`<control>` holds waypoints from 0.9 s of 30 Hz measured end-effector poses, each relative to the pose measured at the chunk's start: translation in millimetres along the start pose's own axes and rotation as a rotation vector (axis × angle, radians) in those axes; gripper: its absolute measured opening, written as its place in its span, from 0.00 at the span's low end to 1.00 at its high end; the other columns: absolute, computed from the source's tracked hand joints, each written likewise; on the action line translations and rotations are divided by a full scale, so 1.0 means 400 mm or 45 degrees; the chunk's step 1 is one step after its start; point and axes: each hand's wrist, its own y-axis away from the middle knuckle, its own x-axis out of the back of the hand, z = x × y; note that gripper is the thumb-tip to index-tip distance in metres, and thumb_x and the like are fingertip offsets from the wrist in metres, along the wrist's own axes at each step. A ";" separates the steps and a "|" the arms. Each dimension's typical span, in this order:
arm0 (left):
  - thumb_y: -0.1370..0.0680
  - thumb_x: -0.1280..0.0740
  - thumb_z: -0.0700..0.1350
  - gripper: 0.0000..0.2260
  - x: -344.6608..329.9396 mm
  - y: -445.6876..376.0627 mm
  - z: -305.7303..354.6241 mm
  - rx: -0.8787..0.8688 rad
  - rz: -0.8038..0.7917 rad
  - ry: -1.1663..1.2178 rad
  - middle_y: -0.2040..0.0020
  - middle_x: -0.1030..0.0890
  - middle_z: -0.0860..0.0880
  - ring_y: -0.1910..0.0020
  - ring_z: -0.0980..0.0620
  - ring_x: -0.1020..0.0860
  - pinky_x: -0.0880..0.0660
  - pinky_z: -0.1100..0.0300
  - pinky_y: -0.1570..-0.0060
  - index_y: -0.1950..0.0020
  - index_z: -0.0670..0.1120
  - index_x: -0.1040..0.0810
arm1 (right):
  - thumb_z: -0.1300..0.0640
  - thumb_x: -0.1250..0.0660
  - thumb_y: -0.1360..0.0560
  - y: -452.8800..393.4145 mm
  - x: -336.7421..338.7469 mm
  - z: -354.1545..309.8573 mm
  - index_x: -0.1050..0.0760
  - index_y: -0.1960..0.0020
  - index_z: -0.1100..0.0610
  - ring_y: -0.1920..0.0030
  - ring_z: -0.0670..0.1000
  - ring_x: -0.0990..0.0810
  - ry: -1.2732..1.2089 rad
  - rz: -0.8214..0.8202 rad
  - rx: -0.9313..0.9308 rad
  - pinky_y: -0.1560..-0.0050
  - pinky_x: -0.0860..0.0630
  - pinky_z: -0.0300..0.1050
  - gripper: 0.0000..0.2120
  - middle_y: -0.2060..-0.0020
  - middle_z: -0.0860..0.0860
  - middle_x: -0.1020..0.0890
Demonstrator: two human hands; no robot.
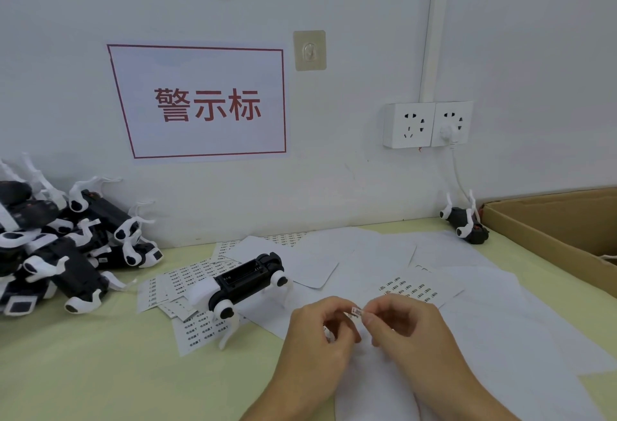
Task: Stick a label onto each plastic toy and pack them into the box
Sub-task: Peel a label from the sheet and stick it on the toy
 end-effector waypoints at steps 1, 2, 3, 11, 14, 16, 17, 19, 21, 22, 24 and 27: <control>0.24 0.36 0.34 0.13 0.001 -0.001 -0.001 0.011 0.017 0.004 0.66 0.17 0.52 0.67 0.58 0.23 0.28 0.64 0.65 0.54 0.51 0.17 | 0.66 0.28 0.27 -0.002 0.004 -0.001 0.17 0.64 0.56 0.69 0.46 0.22 -0.086 0.002 -0.036 0.65 0.27 0.34 0.09 0.69 0.51 0.18; 0.24 0.36 0.34 0.13 0.002 -0.002 -0.002 0.026 0.035 0.016 0.65 0.16 0.51 0.66 0.56 0.22 0.26 0.60 0.64 0.55 0.51 0.17 | 0.66 0.29 0.26 -0.004 0.007 -0.002 0.16 0.63 0.56 0.69 0.46 0.22 -0.161 0.007 -0.071 0.65 0.27 0.35 0.09 0.70 0.51 0.18; 0.24 0.35 0.34 0.12 0.004 -0.004 -0.002 0.042 0.049 0.035 0.65 0.16 0.51 0.65 0.54 0.21 0.24 0.58 0.62 0.55 0.51 0.18 | 0.66 0.29 0.26 -0.006 0.010 -0.004 0.15 0.62 0.55 0.69 0.47 0.22 -0.219 0.006 -0.098 0.66 0.27 0.35 0.10 0.70 0.51 0.18; 0.21 0.31 0.39 0.05 0.023 -0.013 -0.001 0.155 0.077 0.354 0.65 0.16 0.46 0.70 0.54 0.22 0.29 0.62 0.73 0.55 0.44 0.16 | 0.68 0.32 0.24 -0.004 0.001 -0.003 0.14 0.52 0.41 0.64 0.45 0.23 -0.155 -0.202 -0.074 0.61 0.26 0.39 0.21 0.62 0.47 0.18; 0.22 0.29 0.41 0.05 0.024 -0.016 -0.004 0.168 0.109 0.383 0.65 0.16 0.46 0.70 0.54 0.21 0.28 0.61 0.73 0.56 0.45 0.15 | 0.67 0.32 0.24 -0.001 -0.002 0.001 0.16 0.48 0.38 0.63 0.45 0.23 -0.023 -0.225 0.000 0.59 0.28 0.38 0.23 0.60 0.46 0.18; 0.22 0.29 0.42 0.05 0.024 -0.020 -0.007 0.176 0.140 0.386 0.65 0.16 0.46 0.70 0.53 0.21 0.28 0.61 0.72 0.56 0.46 0.14 | 0.67 0.32 0.24 0.002 -0.008 0.005 0.18 0.46 0.35 0.62 0.46 0.23 0.103 -0.250 0.055 0.60 0.28 0.35 0.25 0.59 0.44 0.18; 0.22 0.29 0.42 0.05 0.024 -0.022 -0.009 0.182 0.151 0.389 0.65 0.16 0.45 0.70 0.53 0.21 0.28 0.61 0.72 0.57 0.47 0.14 | 0.67 0.32 0.24 0.003 -0.011 0.008 0.19 0.45 0.34 0.61 0.45 0.23 0.149 -0.255 0.078 0.60 0.28 0.35 0.26 0.58 0.43 0.19; 0.21 0.30 0.41 0.07 0.024 -0.025 -0.013 0.192 0.156 0.402 0.65 0.16 0.45 0.70 0.53 0.21 0.28 0.62 0.72 0.57 0.47 0.14 | 0.67 0.32 0.25 0.005 -0.014 0.013 0.21 0.44 0.32 0.61 0.43 0.24 0.191 -0.245 0.113 0.61 0.28 0.35 0.28 0.57 0.42 0.20; 0.20 0.32 0.40 0.08 0.024 -0.026 -0.015 0.199 0.153 0.401 0.65 0.16 0.45 0.70 0.53 0.21 0.27 0.62 0.72 0.56 0.46 0.15 | 0.67 0.32 0.25 0.006 -0.014 0.016 0.21 0.43 0.32 0.60 0.43 0.23 0.212 -0.236 0.138 0.62 0.28 0.34 0.29 0.57 0.41 0.20; 0.20 0.32 0.40 0.08 0.024 -0.027 -0.016 0.202 0.152 0.396 0.65 0.16 0.45 0.70 0.53 0.21 0.27 0.62 0.72 0.56 0.46 0.15 | 0.67 0.32 0.25 0.005 -0.014 0.018 0.21 0.43 0.32 0.60 0.43 0.23 0.221 -0.235 0.148 0.62 0.28 0.34 0.29 0.57 0.41 0.20; 0.20 0.32 0.40 0.08 0.024 -0.027 -0.018 0.205 0.154 0.398 0.65 0.16 0.46 0.69 0.53 0.21 0.27 0.63 0.72 0.56 0.46 0.15 | 0.68 0.32 0.25 0.006 -0.014 0.019 0.22 0.42 0.33 0.59 0.43 0.23 0.235 -0.234 0.167 0.62 0.28 0.34 0.29 0.56 0.40 0.20; 0.21 0.31 0.39 0.07 0.023 -0.028 -0.019 0.207 0.155 0.403 0.65 0.16 0.46 0.69 0.53 0.21 0.27 0.63 0.71 0.56 0.46 0.16 | 0.68 0.31 0.25 0.006 -0.014 0.020 0.22 0.41 0.35 0.59 0.42 0.23 0.253 -0.230 0.184 0.64 0.29 0.34 0.28 0.56 0.40 0.20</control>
